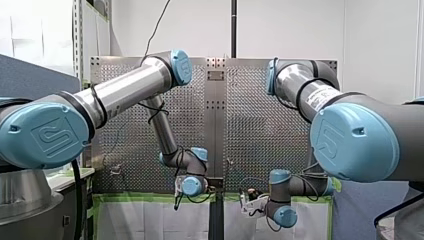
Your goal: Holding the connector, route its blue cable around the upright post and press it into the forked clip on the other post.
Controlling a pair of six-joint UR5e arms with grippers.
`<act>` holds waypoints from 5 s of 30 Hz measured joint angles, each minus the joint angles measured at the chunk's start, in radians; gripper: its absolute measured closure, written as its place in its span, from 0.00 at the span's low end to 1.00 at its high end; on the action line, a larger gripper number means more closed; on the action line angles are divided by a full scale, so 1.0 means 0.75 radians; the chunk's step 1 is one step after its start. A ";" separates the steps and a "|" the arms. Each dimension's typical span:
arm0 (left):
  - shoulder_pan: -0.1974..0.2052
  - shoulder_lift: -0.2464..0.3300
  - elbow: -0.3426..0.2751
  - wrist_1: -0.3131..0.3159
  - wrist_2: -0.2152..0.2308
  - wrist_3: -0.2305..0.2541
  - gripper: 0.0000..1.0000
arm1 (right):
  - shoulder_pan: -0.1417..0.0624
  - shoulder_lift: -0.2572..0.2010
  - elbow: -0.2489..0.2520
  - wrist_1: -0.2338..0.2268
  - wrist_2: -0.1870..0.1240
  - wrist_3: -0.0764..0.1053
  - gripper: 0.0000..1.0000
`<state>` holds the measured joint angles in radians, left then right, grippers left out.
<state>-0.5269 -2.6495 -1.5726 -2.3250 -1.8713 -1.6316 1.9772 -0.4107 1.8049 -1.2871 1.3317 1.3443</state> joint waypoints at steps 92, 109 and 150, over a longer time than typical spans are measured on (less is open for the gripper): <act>-0.130 0.066 -0.058 0.168 -0.273 -0.092 0.00 | -0.098 -0.232 0.098 0.079 -0.150 -0.054 1.00; -0.115 0.065 -0.054 0.189 -0.252 -0.130 0.68 | -0.095 -0.232 0.098 0.079 -0.155 -0.052 1.00; -0.195 0.166 -0.146 0.247 -0.271 -0.099 1.00 | -0.179 -0.247 0.101 0.068 -0.217 -0.051 1.00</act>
<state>-0.6733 -2.5249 -1.6822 -2.1396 -2.0746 -1.7055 1.8427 -0.5959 1.8808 -1.2358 1.1690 1.3062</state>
